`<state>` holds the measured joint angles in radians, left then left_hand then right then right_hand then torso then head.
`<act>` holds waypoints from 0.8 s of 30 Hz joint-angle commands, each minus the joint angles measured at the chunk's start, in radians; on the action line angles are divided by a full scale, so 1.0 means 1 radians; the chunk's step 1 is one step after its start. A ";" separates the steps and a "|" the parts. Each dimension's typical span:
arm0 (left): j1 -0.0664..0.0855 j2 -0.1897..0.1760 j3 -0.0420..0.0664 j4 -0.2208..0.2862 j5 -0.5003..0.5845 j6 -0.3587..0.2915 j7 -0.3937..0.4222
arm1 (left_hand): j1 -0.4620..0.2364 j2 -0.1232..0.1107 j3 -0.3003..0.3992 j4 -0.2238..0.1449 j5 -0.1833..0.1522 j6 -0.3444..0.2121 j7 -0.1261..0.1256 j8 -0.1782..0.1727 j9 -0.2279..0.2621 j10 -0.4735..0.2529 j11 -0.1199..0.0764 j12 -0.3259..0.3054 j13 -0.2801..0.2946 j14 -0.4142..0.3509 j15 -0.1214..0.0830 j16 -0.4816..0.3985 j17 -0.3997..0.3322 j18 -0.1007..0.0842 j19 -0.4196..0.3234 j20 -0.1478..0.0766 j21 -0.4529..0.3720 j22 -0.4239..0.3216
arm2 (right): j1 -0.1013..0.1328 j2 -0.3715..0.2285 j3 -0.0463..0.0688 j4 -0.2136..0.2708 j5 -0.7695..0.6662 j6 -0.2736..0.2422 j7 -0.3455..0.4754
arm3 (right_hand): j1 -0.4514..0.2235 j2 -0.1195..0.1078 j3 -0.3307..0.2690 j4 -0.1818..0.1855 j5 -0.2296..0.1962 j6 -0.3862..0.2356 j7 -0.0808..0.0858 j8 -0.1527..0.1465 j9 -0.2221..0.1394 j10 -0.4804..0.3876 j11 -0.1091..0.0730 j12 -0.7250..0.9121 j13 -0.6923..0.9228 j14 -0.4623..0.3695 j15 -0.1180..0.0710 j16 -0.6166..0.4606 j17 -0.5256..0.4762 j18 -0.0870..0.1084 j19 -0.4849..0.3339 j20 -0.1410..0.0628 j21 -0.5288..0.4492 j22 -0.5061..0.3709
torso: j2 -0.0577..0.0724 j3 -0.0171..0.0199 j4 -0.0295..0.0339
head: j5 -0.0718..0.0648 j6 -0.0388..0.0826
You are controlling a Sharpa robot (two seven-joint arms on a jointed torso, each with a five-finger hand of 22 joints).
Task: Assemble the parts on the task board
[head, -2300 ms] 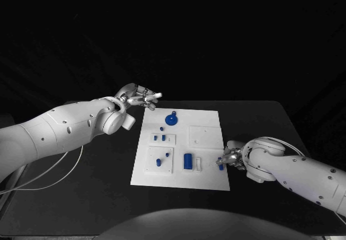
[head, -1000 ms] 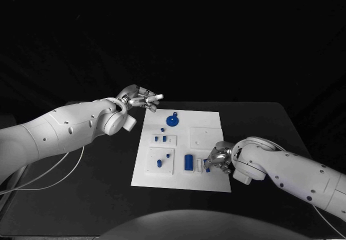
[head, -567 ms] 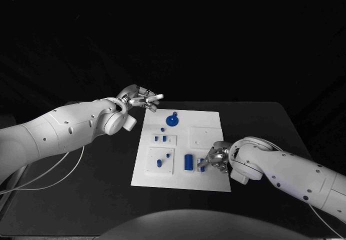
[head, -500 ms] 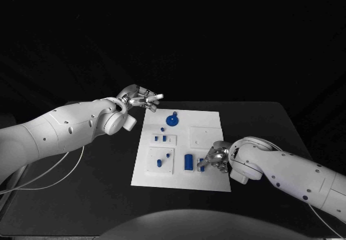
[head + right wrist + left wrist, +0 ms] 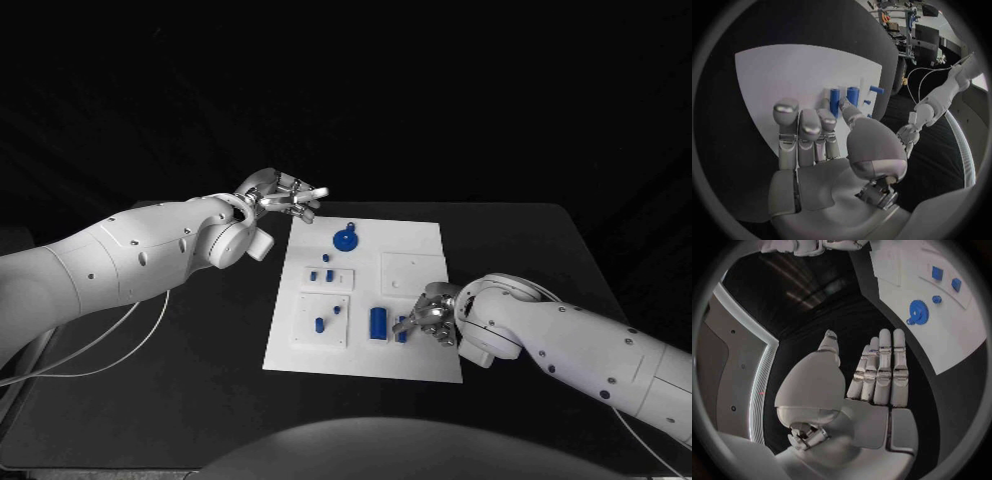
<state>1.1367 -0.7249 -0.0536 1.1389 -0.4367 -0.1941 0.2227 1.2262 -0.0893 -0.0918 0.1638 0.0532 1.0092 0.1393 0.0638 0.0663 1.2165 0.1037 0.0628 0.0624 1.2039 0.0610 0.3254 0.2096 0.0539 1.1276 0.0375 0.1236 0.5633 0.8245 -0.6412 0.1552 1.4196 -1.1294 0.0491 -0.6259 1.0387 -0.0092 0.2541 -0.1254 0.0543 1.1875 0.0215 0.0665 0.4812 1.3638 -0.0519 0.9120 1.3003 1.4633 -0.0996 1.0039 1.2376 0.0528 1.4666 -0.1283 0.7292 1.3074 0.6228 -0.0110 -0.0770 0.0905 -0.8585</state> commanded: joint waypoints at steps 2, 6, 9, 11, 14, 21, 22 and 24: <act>0.001 0.001 0.001 0.003 -0.001 0.016 0.003 | -0.001 0.011 0.001 -0.004 -0.005 0.000 0.002 0.001 0.001 -0.006 -0.003 0.000 0.001 -0.004 0.001 0.005 0.001 -0.003 -0.006 0.002 0.004 -0.001 | -0.001 0.005 -0.002 -0.003 -0.016 0.017 0.013 | 0.013 0.002 -0.011 0.002 -0.006 0.010 -0.001 -0.002 -0.004 0.004 -0.001 -0.009 0.001 0.007 -0.007 -0.008 0.003 -0.011 0.051 -0.003 -0.006 0.096 | 0.000 0.0001 0.0001 | 0.001 0.000; 0.001 0.001 0.001 0.003 -0.002 0.016 0.002 | -0.001 0.011 0.001 -0.004 -0.005 0.000 0.002 0.001 0.001 -0.006 -0.003 0.000 0.001 -0.004 0.001 0.005 0.001 -0.003 -0.006 0.002 0.004 -0.001 | -0.001 0.008 -0.004 -0.007 -0.019 0.015 0.014 | 0.014 0.002 -0.014 0.003 -0.006 0.014 -0.002 -0.002 -0.003 0.005 -0.002 -0.009 0.002 0.008 -0.007 -0.008 0.004 -0.011 0.051 -0.003 -0.007 0.096 | 0.000 0.0001 -0.0003 | 0.001 -0.001; 0.001 0.002 0.001 0.003 -0.002 0.016 0.002 | -0.001 0.011 0.001 -0.004 -0.005 0.000 0.002 0.001 0.001 -0.006 -0.003 0.000 0.001 -0.004 0.001 0.005 0.001 -0.003 -0.006 0.002 0.004 -0.001 | -0.001 0.011 -0.005 -0.011 -0.020 0.014 0.015 | 0.006 0.001 -0.019 0.009 -0.006 0.014 -0.001 -0.002 -0.003 0.005 -0.001 -0.010 0.002 0.008 -0.007 -0.008 0.005 -0.011 0.051 -0.003 -0.007 0.096 | 0.000 0.0003 0.0001 | 0.001 -0.001; 0.001 0.002 0.001 0.003 -0.002 0.016 0.002 | -0.001 0.014 0.000 -0.006 -0.005 0.001 0.001 0.001 0.001 -0.007 -0.003 0.000 0.001 -0.004 0.001 0.005 0.000 -0.003 -0.006 0.002 0.005 -0.002 | -0.001 0.011 -0.005 -0.012 -0.021 0.010 0.017 | -0.004 -0.004 -0.029 0.015 -0.006 0.014 0.000 -0.002 -0.003 0.005 0.000 -0.011 0.002 0.008 -0.007 -0.009 0.005 -0.011 0.051 -0.003 -0.008 0.096 | 0.000 0.0002 0.0000 | 0.001 -0.001; 0.001 0.002 0.001 0.002 -0.002 0.016 0.001 | -0.002 0.015 0.000 -0.006 -0.005 0.001 0.001 0.001 0.001 -0.007 -0.003 0.000 0.001 -0.004 0.001 0.005 0.000 -0.003 -0.006 0.002 0.005 -0.002 | -0.001 0.012 -0.006 -0.012 -0.022 0.005 0.020 | 0.009 0.010 -0.088 0.028 -0.006 0.011 0.001 -0.002 0.005 0.005 0.000 -0.010 0.005 0.009 -0.006 -0.012 0.006 -0.009 0.052 -0.001 -0.010 0.096 | 0.000 0.0000 -0.0006 | 0.001 -0.001; 0.001 0.002 0.001 0.002 -0.003 0.018 0.000 | -0.002 0.015 0.000 -0.006 -0.005 0.001 0.001 0.001 0.001 -0.007 -0.003 0.000 0.001 -0.004 0.001 0.005 0.000 -0.003 -0.006 0.002 0.005 -0.002 | -0.001 0.012 -0.007 -0.008 -0.024 0.000 0.028 | 0.000 0.006 -0.095 0.035 -0.006 0.012 0.002 -0.002 0.004 0.005 0.001 -0.011 0.005 0.009 -0.006 -0.011 0.007 -0.010 0.052 -0.001 -0.011 0.096 | 0.000 0.0003 -0.0009 | 0.002 -0.002; 0.001 0.002 0.001 0.002 -0.003 0.018 0.000 | -0.002 0.015 0.000 -0.006 -0.005 0.001 0.001 0.001 0.001 -0.007 -0.003 0.000 0.001 -0.004 0.001 0.005 0.000 -0.003 -0.006 0.002 0.005 -0.002 | -0.001 0.012 -0.007 -0.006 -0.024 -0.002 0.029 | -0.003 0.005 -0.097 0.037 -0.006 0.012 0.002 -0.002 0.004 0.006 0.001 -0.010 0.005 0.009 -0.006 -0.012 0.007 -0.010 0.052 -0.001 -0.011 0.096 | 0.000 0.0004 -0.0008 | 0.002 -0.002; 0.001 0.002 0.001 0.001 -0.003 0.018 -0.001 | -0.002 0.015 0.000 -0.006 -0.005 0.001 0.001 0.001 0.001 -0.007 -0.003 0.000 0.001 -0.004 0.001 0.005 0.000 -0.003 -0.006 0.002 0.005 -0.002 | -0.001 0.012 -0.007 -0.002 -0.024 -0.008 0.031 | -0.010 0.003 -0.102 0.045 -0.006 0.012 0.003 -0.002 0.005 0.006 0.002 -0.010 0.006 0.009 -0.005 -0.012 0.008 -0.010 0.053 -0.001 -0.011 0.096 | 0.000 0.0006 -0.0006 | 0.003 -0.001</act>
<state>1.1367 -0.7248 -0.0536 1.1386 -0.4372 -0.1895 0.2187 1.2210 -0.0841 -0.0918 0.1638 0.0532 1.0092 0.1393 0.0638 0.0662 1.2166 0.1037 0.0628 0.0624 1.2039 0.0610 0.3254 0.2095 0.0538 1.1276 0.0374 0.1236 0.5633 0.8243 -0.6318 0.1482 1.4111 -1.1462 0.0454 -0.6168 1.0400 -0.0066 0.1542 -0.0834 0.0544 1.1952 0.0194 0.0665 0.4847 1.3637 -0.0517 0.9053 1.3052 1.4632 -0.0995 0.9941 1.2439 0.0528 1.4666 -0.1283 0.7238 1.3074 0.6225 -0.0110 -0.0777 0.0926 -0.8597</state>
